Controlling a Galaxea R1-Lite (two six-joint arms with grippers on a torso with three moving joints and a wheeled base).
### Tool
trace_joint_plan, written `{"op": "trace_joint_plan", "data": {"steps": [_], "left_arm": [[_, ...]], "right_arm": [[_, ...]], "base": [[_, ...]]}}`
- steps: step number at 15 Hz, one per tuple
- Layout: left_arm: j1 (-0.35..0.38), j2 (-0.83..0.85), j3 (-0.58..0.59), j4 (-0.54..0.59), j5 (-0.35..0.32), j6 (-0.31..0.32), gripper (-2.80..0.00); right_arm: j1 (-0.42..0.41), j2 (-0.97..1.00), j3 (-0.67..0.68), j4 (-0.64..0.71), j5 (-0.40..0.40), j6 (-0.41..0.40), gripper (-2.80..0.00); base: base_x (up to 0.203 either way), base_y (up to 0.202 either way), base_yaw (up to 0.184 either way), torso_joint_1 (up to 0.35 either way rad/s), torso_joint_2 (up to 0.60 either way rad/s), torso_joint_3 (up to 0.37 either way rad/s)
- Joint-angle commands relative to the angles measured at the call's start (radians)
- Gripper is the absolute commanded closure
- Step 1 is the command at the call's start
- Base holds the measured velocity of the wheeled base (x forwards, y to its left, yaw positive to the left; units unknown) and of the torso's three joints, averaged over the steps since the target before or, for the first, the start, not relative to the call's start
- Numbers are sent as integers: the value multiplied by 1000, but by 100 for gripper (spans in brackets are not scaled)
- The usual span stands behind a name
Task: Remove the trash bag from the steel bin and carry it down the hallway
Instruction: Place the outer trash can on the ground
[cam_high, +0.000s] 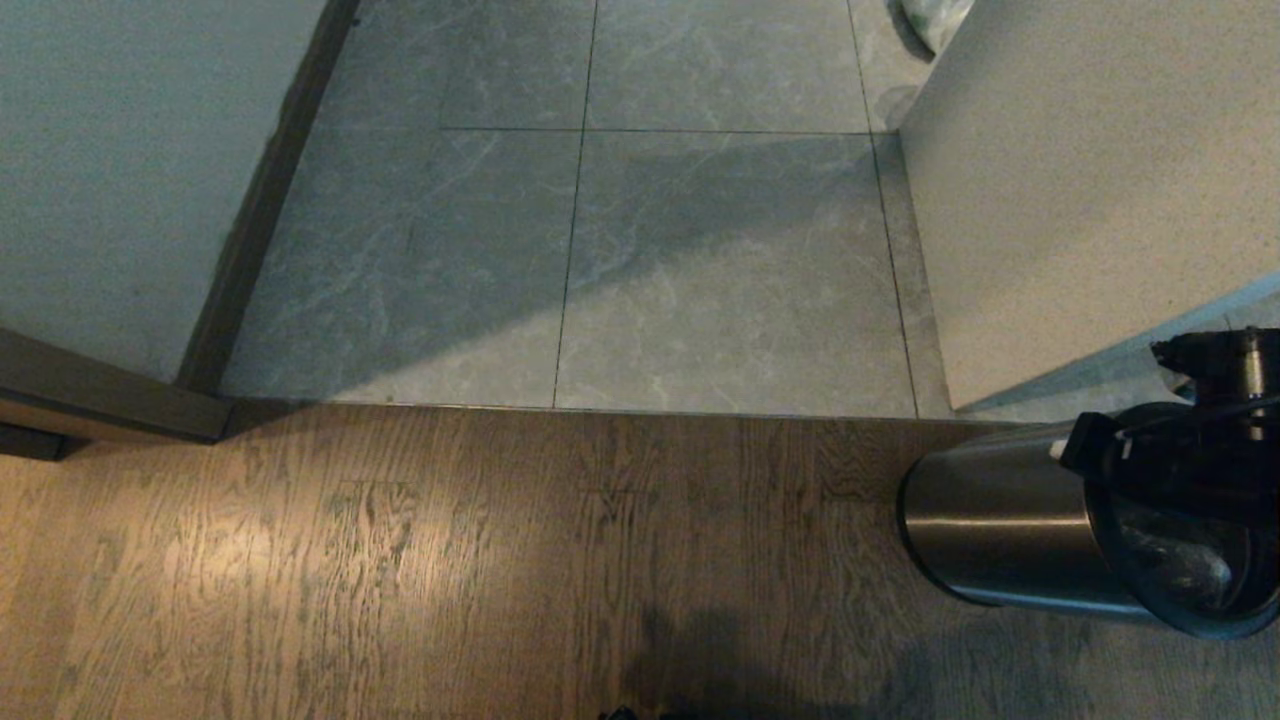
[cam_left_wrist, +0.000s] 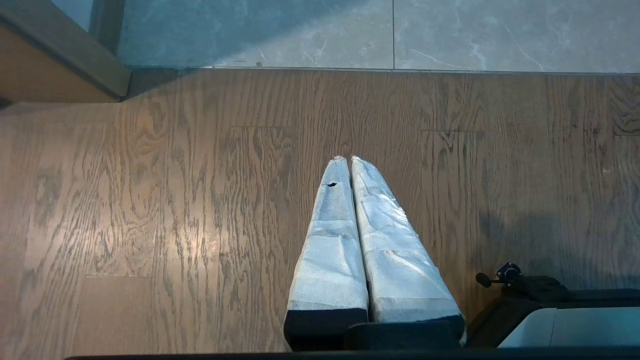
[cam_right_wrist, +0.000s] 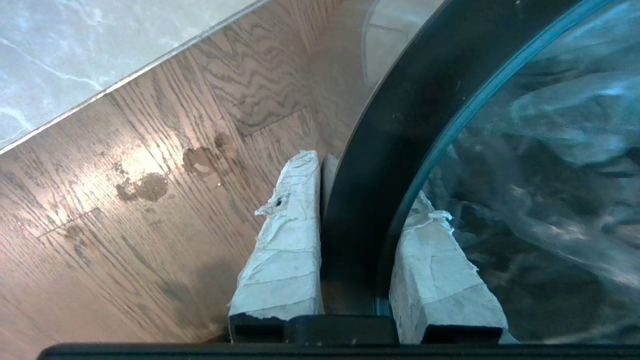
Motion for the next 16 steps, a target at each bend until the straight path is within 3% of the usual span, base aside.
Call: {"op": "trace_joint_plan", "data": {"steps": [1, 10, 16], "left_arm": [[0, 0, 0, 0, 0, -1, 0], [0, 0, 0, 1, 0, -1, 0], [0, 0, 0, 0, 0, -1, 0]], "right_arm": [[-2, -65, 6, -4, -3, -32, 0], [-1, -356, 77, 21, -2, -194, 0], [4, -592, -18, 143, 9, -348, 0]], "base": [[0, 0, 0, 0, 0, 0], [0, 0, 0, 0, 0, 0], [0, 0, 0, 0, 0, 0]]}}
